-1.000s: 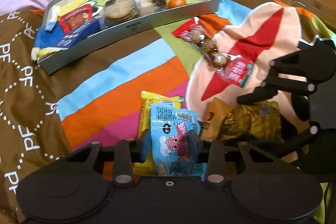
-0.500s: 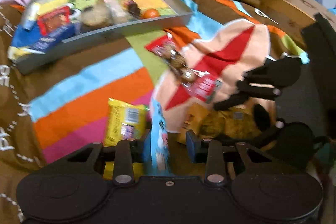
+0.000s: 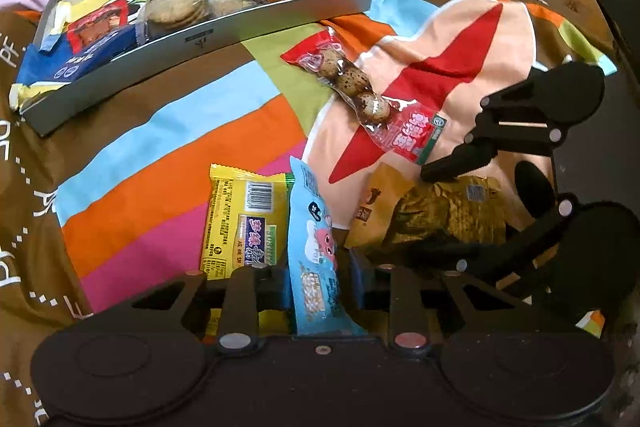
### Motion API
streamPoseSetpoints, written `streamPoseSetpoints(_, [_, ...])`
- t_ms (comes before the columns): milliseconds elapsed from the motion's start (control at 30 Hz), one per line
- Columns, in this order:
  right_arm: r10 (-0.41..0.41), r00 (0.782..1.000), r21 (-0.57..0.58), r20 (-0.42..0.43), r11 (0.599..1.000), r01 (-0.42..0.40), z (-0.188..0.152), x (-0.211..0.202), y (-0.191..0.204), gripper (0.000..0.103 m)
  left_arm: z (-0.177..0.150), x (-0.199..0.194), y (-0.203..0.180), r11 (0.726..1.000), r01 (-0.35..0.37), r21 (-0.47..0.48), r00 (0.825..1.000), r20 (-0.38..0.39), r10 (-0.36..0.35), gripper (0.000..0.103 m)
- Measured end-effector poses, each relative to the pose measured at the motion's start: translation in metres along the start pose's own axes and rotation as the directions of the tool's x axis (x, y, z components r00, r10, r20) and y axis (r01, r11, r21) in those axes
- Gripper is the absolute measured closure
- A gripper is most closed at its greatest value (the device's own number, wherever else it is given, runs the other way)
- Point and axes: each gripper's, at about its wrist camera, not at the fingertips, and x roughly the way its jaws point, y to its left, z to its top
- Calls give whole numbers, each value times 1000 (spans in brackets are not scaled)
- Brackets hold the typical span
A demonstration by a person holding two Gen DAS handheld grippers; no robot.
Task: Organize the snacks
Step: 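Grasp the blue fish-print pack with the left tool while the right tool grasps the gold-wrapped snack, then lift the fish-print pack and gold snack and carry both over the grey tray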
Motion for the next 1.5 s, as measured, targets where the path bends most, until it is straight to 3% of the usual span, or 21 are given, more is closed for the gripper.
streamPoseSetpoints(100, [3, 1000, 11, -1, 1000, -3, 0, 1, -1, 44, -1, 3, -2, 1000, -12, 15, 1000, -16, 13, 82])
streamPoseSetpoints(467, [-45, 998, -60, 33, 997, 47, 2, -2, 12, 51, 1, -1, 0, 1000, -7, -14, 1000, 6, 7, 85])
streamPoseSetpoints(600, [-116, 992, -147, 58, 981, 123, 1, -3, 22, 52, 2, -5, 2, 999, -7, -33, 1000, 23, 7, 86])
streamPoseSetpoints(800, [-229, 968, -288, 103, 925, 249, -4, -1, 37, 52, 3, -8, 4, 999, 1, -51, 999, 49, 2, 86])
streamPoseSetpoints(933, [-304, 942, -344, 143, 877, 336, -6, 1, 43, 52, 4, -10, 2, 999, -2, -42, 998, 70, 5, 86])
streamPoseSetpoints(1033, [-325, 932, -327, 160, 873, 361, -4, -1, 39, 52, 5, -13, 3, 999, -10, -48, 995, 96, 14, 86])
streamPoseSetpoints(1200, [-398, 889, -280, 227, 848, 451, 0, -8, 30, 52, 11, -26, 6, 996, -28, -82, 982, 182, 42, 86])
streamPoseSetpoints(1367, [-476, 831, -144, 287, 837, 529, 10, -17, 11, 51, 28, -38, 14, 988, -56, -142, 955, 281, 94, 86])
streamPoseSetpoints(1500, [-523, 787, -31, 329, 827, 562, 18, -24, -5, 51, 47, -44, 25, 975, -57, -216, 922, 364, 134, 86])
